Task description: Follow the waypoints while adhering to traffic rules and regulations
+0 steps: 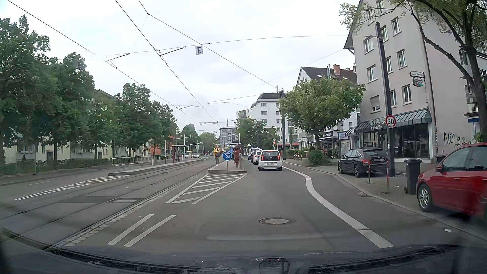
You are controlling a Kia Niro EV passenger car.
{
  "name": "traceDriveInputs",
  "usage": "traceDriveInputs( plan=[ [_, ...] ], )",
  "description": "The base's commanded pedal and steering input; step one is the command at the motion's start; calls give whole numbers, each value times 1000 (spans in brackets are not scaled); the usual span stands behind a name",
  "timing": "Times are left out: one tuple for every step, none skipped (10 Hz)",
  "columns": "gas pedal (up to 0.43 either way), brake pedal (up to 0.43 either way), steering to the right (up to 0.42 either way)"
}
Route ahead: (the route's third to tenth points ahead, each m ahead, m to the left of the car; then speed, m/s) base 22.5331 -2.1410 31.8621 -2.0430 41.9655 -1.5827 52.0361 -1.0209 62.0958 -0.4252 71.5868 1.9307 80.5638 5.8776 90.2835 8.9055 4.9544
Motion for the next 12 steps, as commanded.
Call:
traceDriveInputs(
  plan=[
    [8, 0, 18],
    [8, 0, 19],
    [8, 0, 21],
    [8, 0, 23],
    [8, 0, 27],
    [8, 0, 29],
    [8, 0, 31],
    [0, 0, 33],
    [0, 0, 33],
    [0, 0, 33],
    [0, 0, 33],
    [0, 0, 34]
  ],
)
